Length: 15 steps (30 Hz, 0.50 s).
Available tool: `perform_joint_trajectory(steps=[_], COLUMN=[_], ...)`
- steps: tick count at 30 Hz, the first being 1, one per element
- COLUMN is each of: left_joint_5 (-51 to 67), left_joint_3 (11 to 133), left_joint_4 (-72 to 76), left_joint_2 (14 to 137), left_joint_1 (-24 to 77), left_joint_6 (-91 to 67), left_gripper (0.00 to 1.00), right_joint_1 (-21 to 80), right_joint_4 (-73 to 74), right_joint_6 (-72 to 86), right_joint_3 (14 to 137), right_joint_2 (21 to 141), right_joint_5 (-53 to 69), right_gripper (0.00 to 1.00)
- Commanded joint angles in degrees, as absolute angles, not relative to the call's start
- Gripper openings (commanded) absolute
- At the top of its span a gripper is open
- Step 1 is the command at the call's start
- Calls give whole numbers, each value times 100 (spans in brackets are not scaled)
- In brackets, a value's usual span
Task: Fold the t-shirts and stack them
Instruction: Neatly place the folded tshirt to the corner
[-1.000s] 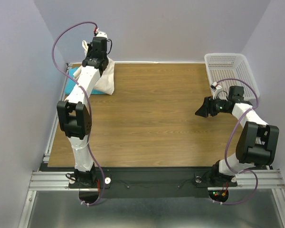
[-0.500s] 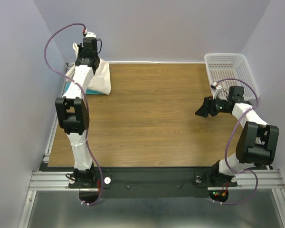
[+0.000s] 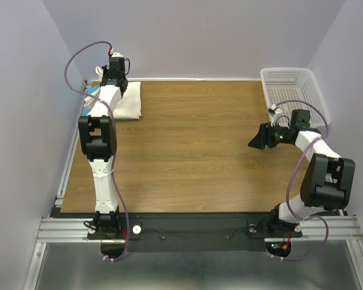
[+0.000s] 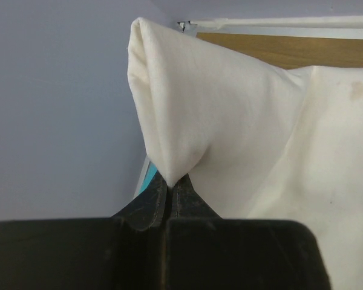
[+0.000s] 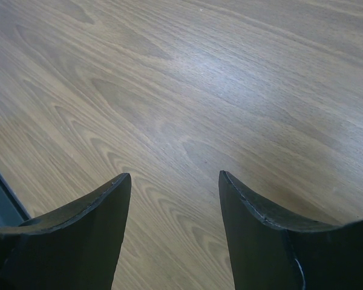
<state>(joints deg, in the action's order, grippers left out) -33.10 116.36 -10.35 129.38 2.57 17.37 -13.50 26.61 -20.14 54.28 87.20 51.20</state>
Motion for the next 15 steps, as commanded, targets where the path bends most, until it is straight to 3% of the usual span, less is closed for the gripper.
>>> perform_joint_trajectory(steps=[1, 15], left_joint_5=[-3313, -3217], left_joint_3=[12102, 12480], left_joint_4=[-580, -448], left_joint_2=[12911, 13421], left_joint_1=[123, 44], left_joint_6=[1582, 1450], left_gripper=[0, 0], right_joint_1=[-1345, -1353], right_joint_4=[2602, 2610], right_joint_6=[-2004, -2004], right_joint_3=[5546, 5563], right_joint_2=[8745, 8824], right_joint_5=[5291, 5273], right_gripper=[66, 66])
